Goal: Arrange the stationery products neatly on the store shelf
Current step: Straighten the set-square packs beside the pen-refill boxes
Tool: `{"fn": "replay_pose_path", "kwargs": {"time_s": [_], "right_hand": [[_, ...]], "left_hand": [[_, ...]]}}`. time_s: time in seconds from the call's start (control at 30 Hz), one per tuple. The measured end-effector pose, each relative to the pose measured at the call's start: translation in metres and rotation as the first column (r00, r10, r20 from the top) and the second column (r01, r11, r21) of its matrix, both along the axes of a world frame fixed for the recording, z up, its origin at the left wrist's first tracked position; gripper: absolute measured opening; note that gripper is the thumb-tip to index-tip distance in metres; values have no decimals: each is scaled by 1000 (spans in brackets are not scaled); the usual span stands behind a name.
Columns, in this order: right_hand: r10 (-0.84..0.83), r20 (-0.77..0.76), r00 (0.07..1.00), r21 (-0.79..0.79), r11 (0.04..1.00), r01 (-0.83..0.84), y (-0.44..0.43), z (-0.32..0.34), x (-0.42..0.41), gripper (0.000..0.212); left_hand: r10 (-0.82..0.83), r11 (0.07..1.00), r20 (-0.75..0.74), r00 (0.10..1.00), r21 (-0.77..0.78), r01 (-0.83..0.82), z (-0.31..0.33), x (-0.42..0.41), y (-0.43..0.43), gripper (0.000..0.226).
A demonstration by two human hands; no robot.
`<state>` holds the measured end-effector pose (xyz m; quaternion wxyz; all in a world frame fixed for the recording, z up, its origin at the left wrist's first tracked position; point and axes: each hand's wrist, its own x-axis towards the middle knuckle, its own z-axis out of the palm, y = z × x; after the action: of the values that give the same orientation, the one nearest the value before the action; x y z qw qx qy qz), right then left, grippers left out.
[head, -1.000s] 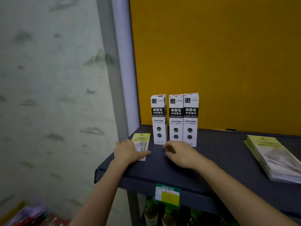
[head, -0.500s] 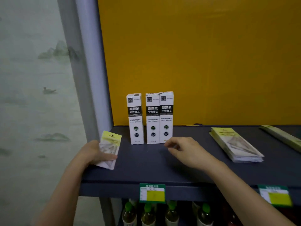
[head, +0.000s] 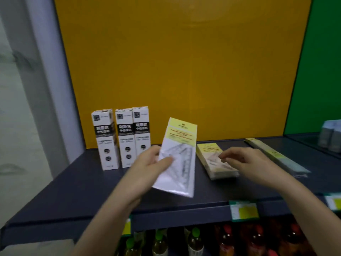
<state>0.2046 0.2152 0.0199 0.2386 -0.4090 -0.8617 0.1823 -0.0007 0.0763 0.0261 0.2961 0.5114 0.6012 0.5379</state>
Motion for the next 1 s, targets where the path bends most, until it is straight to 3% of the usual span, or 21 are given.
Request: {"fn": "replay_pose_path", "kwargs": {"time_s": [0.1,0.23,0.4,0.5,0.63,0.73,0.8,0.87,0.9,0.93,1.0], "right_hand": [[-23,-20,1000,-23,999,22,24,-2,22,17],[-28,-27,999,-62,998,27,57,-10,37,18],[-1,-24,1000,-91,996,-1,87,-19,35,16],[33,-6,999,-108,994,-33,95,-28,31,24],[42,-21,999,-145,988,-44,100,-33,25,34],[-2,-153,988,-392,918,-59,99,-39,18,50],[-57,-331,942,-598,784,-163,99,-44,11,57],[-121,-476,871,-688,668,-283,99,-50,5,49],[-158,-513,844,-704,640,-308,98,-53,1,47],[-183,-521,834,-712,632,-307,96,-54,-3,53],[-206,-513,833,-726,623,-293,94,-61,-11,89]], "left_hand": [[-19,997,59,998,-68,23,-9,29,60,16],[103,991,18,994,-83,-102,-21,51,118,8],[307,940,-234,923,-77,-332,-32,66,154,36],[307,918,-354,883,-133,-373,-37,68,161,47],[272,866,-522,809,-235,-443,-39,74,162,44],[275,855,-582,765,-216,-472,-42,77,159,42],[297,887,-424,855,-209,-412,-44,77,161,55],[232,935,-75,970,-256,-244,-46,79,162,62],[195,949,74,978,-265,-169,-48,80,163,70],[188,955,163,968,-261,-142,-54,77,169,83],[181,959,270,946,-263,-109,-81,61,191,106]]}}
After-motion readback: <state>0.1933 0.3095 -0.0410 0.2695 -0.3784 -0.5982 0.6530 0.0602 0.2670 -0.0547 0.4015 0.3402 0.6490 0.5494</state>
